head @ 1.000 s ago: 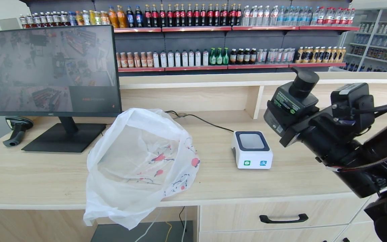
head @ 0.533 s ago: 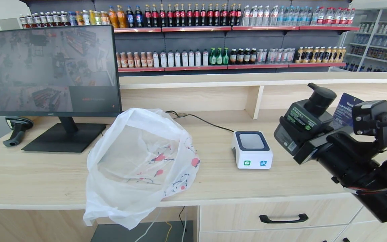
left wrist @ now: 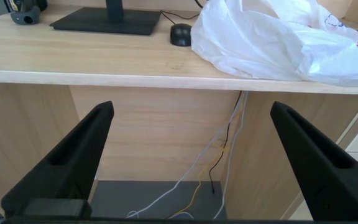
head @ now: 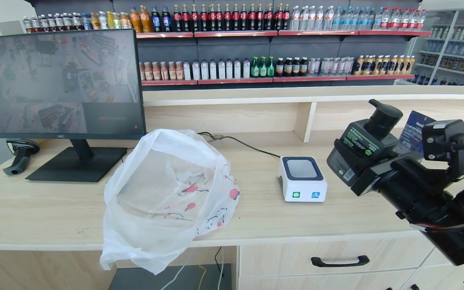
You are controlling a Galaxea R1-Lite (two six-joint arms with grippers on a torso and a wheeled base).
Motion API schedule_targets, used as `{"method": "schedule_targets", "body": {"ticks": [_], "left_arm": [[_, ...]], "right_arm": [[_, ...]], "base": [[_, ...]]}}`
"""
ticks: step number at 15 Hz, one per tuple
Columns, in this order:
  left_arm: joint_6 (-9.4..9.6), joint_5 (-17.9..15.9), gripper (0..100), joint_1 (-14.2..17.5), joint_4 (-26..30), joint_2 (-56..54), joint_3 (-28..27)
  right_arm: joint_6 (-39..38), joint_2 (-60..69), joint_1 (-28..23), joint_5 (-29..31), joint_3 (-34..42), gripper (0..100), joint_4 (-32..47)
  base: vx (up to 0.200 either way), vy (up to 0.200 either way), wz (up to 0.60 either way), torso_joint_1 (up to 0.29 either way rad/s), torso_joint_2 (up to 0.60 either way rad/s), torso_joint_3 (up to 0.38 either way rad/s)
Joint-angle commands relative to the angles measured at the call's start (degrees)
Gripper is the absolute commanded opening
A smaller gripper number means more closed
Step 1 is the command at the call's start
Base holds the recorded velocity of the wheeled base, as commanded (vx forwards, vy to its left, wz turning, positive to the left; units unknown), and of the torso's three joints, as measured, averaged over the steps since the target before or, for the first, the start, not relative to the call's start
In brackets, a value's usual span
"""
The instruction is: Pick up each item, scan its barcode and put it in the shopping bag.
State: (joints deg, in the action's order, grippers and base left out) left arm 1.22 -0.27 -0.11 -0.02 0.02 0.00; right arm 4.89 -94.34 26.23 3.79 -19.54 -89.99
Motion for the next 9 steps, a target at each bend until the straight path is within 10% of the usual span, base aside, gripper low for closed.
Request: {"method": "schedule_targets", "body": {"ticks": [1,9], "left_arm": [[-0.08,0.0,100,0.02,-0.06,-0.02,0.0],[-0.08,0.0,100,0.11,-0.06,-0.02,0.0]], "right_arm": [[0.03,-0.32,-0.04,-0.01,-0.32,0,-0.01],[0.03,-0.67,0.05,-0.01,-0.76,0,-0.01]], "base": [[-0.2,0.0,0.0,0.012,0.0,-0.007],[-0.05,0.05,0.0,0.005,0.0,0.001]]}}
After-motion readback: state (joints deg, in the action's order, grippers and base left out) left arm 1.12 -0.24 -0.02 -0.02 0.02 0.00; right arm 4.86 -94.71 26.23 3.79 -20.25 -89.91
